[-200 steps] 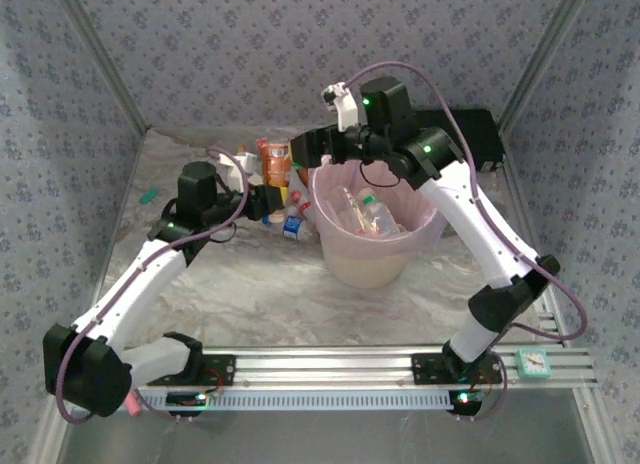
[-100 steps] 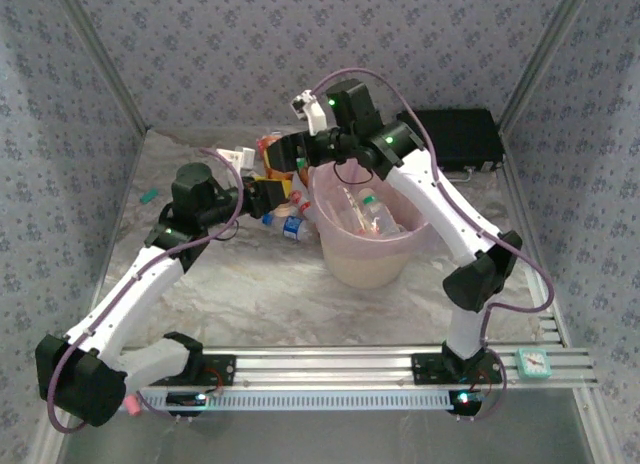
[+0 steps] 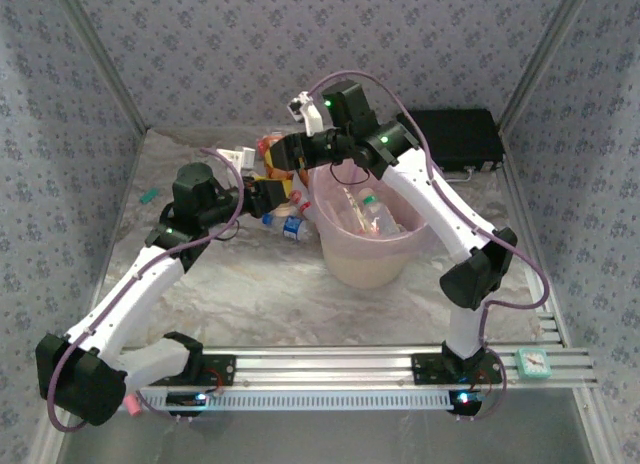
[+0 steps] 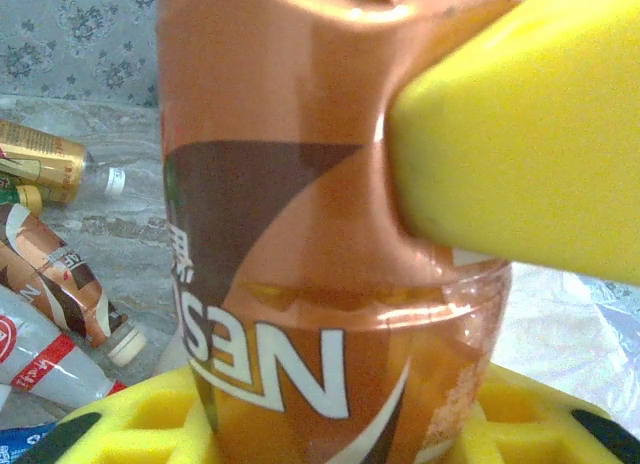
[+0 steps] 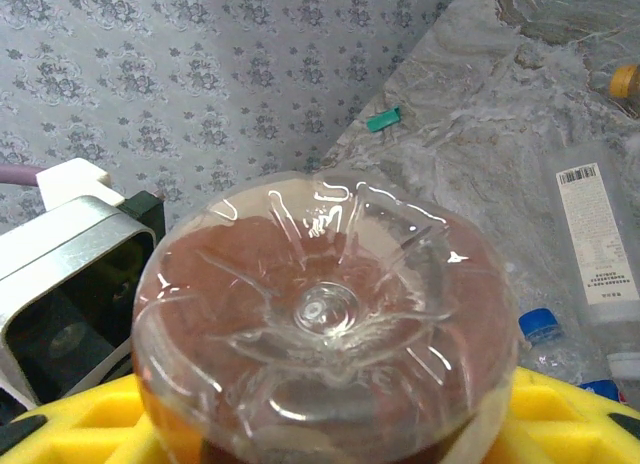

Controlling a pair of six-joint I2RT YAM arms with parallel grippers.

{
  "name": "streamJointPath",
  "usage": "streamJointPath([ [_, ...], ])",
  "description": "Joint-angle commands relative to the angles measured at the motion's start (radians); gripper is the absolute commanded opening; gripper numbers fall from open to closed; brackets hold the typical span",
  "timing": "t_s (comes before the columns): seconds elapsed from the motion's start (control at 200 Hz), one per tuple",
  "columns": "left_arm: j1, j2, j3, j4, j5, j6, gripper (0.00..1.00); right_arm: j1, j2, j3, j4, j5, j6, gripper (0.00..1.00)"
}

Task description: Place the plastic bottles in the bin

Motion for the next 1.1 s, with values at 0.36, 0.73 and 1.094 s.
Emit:
streamJointPath([
  [0.36,-0.009,-0.102,-0.044,-0.097,-0.051,0.063,0.92,-0.057,-0.069,0.211,-0.072,0.085,-0.070,0.50],
  [0.73,0.002,-0.077,-0.108,-0.110,-0.166,0.022,0.93,-0.232,-0.345,-0.011,-0.164,0.242,-0.155,0.48],
  [1.094,0.038,0.054,-0.058,-0.225,-0.225,-0.059,0.93,-0.257,-0.342,-0.163,-0.296,0.425,-0.429,0.47],
])
